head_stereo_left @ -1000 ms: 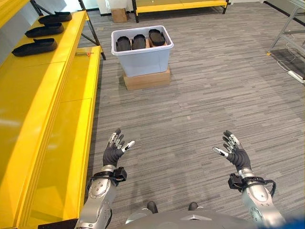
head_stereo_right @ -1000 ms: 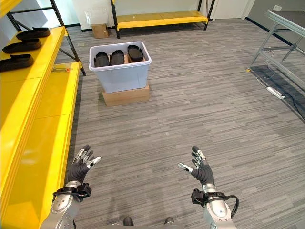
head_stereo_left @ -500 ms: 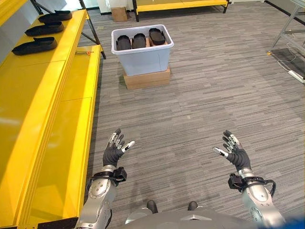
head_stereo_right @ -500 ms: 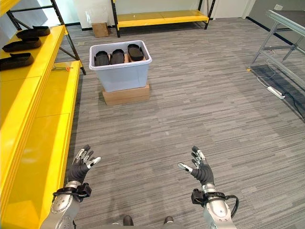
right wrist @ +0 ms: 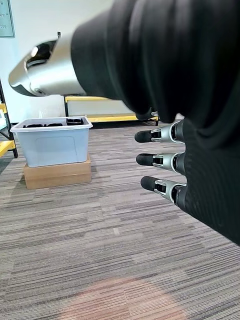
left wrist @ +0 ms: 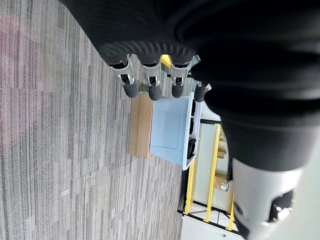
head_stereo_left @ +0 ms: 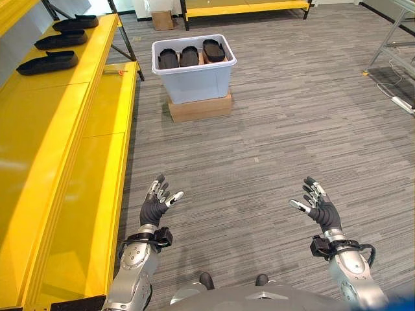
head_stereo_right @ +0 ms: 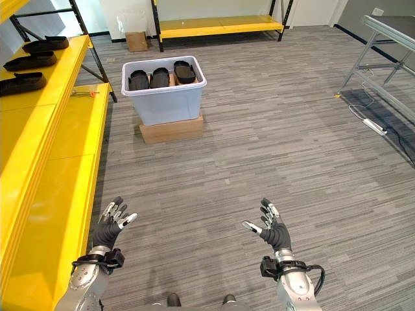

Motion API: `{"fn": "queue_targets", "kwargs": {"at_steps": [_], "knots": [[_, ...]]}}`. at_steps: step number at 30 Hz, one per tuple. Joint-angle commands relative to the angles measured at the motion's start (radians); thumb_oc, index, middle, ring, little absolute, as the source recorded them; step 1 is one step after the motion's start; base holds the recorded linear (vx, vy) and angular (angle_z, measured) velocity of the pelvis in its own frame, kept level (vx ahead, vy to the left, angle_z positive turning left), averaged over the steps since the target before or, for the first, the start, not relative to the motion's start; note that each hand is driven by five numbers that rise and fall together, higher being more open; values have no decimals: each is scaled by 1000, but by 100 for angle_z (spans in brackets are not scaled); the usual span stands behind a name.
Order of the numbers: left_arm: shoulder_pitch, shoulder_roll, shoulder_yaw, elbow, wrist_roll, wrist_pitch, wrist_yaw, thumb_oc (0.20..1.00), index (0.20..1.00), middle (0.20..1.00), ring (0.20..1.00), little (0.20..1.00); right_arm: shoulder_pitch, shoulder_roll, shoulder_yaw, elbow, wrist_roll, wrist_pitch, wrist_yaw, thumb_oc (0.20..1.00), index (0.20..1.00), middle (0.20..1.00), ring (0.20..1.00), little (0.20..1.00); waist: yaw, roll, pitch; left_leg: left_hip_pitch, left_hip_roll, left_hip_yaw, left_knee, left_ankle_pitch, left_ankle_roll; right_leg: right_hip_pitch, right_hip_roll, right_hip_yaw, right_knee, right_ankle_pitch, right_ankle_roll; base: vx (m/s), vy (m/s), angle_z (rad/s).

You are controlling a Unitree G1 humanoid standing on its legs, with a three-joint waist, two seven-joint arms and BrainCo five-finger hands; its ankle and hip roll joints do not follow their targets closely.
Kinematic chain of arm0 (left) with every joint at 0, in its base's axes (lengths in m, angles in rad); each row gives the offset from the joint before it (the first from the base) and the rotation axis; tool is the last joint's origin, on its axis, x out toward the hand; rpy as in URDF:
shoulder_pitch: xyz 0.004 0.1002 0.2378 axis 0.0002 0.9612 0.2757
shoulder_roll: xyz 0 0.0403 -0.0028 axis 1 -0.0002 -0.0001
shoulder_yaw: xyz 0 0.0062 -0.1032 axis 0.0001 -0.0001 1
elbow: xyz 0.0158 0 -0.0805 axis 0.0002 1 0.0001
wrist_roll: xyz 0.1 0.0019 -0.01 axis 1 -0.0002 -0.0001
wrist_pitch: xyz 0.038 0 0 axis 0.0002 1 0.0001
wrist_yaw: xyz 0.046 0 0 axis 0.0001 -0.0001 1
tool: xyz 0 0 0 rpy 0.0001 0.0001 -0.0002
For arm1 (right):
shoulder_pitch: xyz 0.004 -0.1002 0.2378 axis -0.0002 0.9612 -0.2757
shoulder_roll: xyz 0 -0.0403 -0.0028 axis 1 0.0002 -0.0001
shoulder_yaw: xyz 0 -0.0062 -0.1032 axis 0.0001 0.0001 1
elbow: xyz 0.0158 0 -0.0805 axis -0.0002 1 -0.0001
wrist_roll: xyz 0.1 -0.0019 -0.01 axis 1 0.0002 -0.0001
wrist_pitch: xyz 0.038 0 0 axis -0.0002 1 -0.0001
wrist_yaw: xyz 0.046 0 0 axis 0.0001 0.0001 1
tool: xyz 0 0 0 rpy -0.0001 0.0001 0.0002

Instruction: Move parts from the plastic box to the shelf.

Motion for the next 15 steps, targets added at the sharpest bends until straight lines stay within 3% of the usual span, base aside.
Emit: {"fn": "queue_targets", "kwargs": {"at_steps": [1,9,15], "knots": [[-46,20,27,-9,7,-54,-10,1000,1000,1000,1000,1000,-39,-18,-45,-27,7,-51,5,1000,1000,1000,1000,1000,-1,10,-25,27,146,13,9,32,-119,38,-168,-34,15,35,137,0,0,0],[-49,19,36,-11,-2,-57,-8,1000,1000,1000,1000,1000,-42,-16,-55,-21,5,-52,-1,1000,1000,1000,1000,1000,1,4,-20,19,132,9,11,25,-109,28,-184,-35,29,49,146,3,15,0],[-55,25,34,-12,-22,-62,-9,1000,1000,1000,1000,1000,-54,-11,-61,-23,20,-55,3,1000,1000,1000,1000,1000,7,-7,-9,-24,86,-12,73,-19,-76,-7,-245,-20,109,79,167,-3,87,1]]}}
